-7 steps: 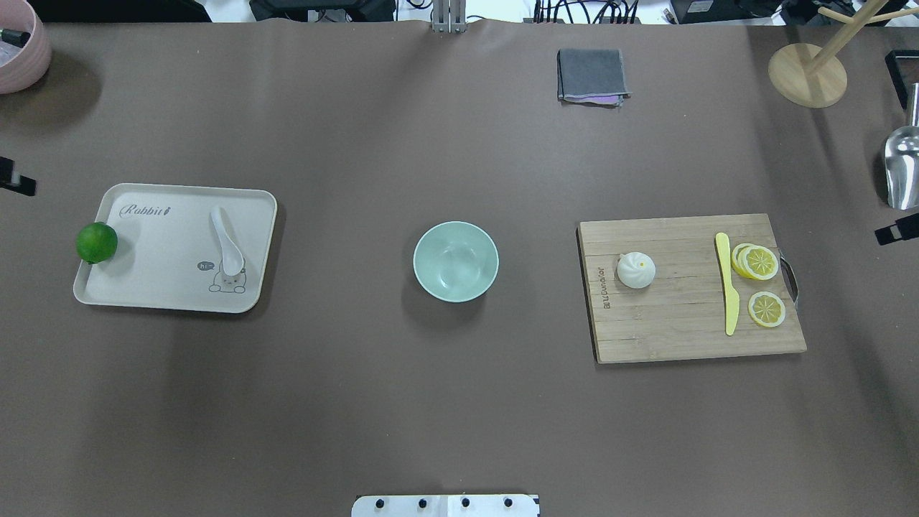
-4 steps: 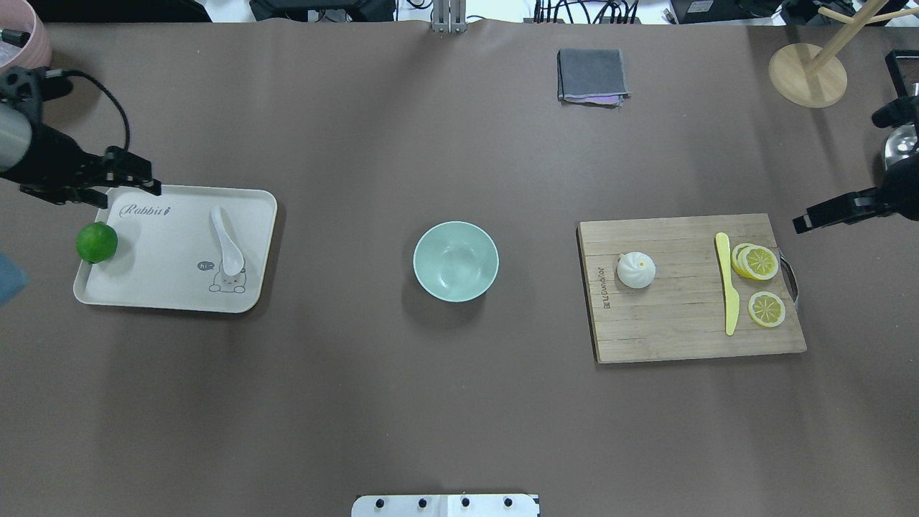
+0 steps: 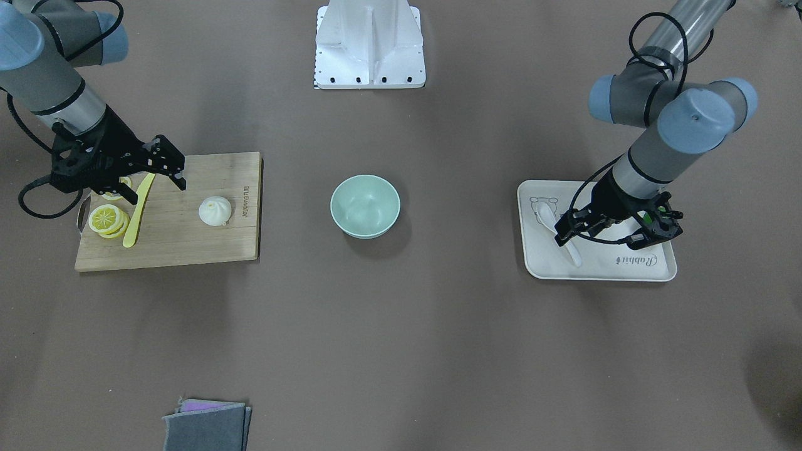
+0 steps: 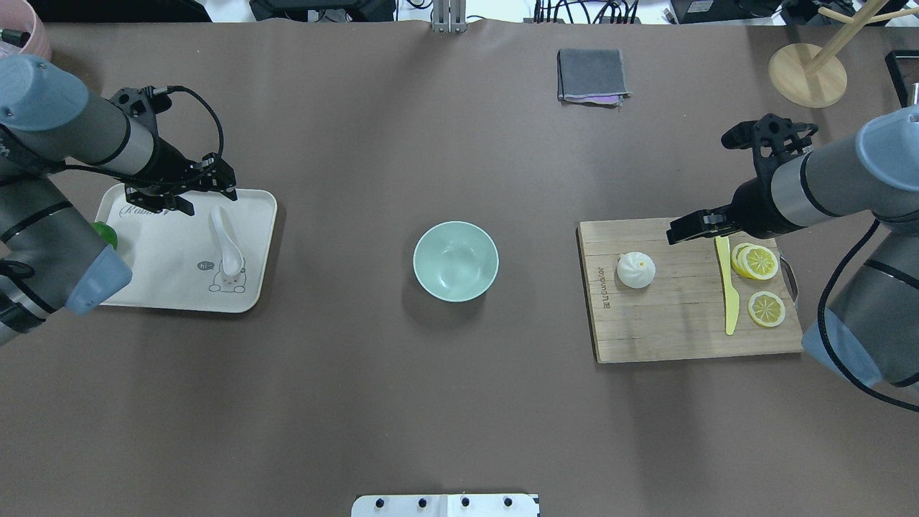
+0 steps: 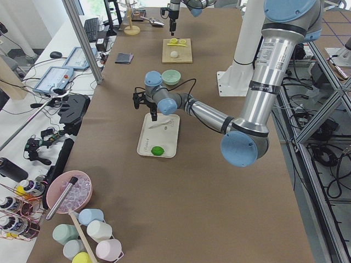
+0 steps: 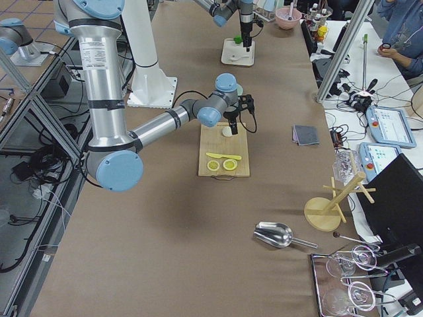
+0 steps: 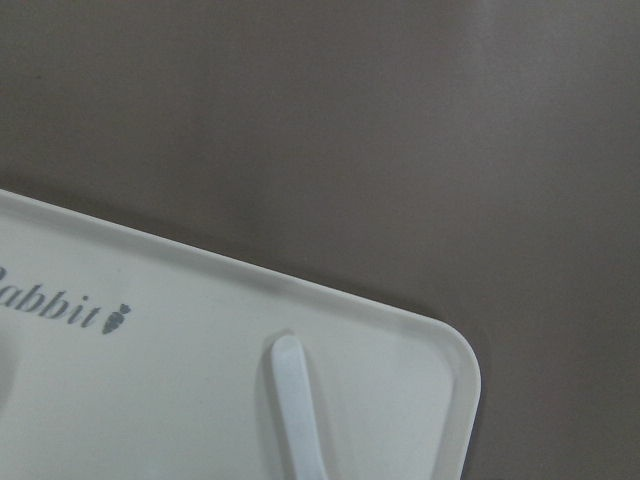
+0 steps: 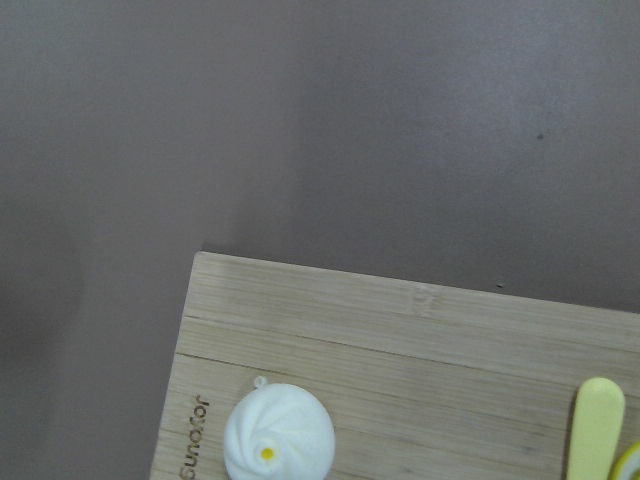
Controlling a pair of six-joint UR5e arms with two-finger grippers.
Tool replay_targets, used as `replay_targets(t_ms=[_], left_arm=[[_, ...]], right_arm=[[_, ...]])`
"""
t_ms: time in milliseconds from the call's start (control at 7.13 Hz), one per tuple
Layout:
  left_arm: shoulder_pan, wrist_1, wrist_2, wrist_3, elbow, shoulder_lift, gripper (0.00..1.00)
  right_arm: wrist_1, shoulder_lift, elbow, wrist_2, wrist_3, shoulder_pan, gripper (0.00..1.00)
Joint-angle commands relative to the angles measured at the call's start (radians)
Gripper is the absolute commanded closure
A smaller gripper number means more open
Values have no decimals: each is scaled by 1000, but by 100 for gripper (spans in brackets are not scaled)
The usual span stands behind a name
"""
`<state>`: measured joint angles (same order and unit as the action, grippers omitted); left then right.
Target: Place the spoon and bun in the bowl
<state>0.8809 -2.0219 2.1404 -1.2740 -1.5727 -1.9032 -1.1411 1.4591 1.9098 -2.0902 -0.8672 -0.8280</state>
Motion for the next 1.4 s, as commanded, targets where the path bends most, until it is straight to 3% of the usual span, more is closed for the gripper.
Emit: replay_targets(t_ms=[0, 841, 1121, 1262], left_arm=[[-49, -6, -23, -8, 19, 4, 27], [-92, -46, -94, -11, 42, 36, 56], [-92, -46, -93, -10, 42, 33, 100], [-92, -46, -86, -8, 36, 27, 100]], right_arm=[[1, -31, -14, 13, -35, 35, 7], [4, -43, -23, 39, -38, 56, 8], [4, -43, -21, 39, -38, 56, 8], [4, -43, -23, 39, -38, 56, 8]])
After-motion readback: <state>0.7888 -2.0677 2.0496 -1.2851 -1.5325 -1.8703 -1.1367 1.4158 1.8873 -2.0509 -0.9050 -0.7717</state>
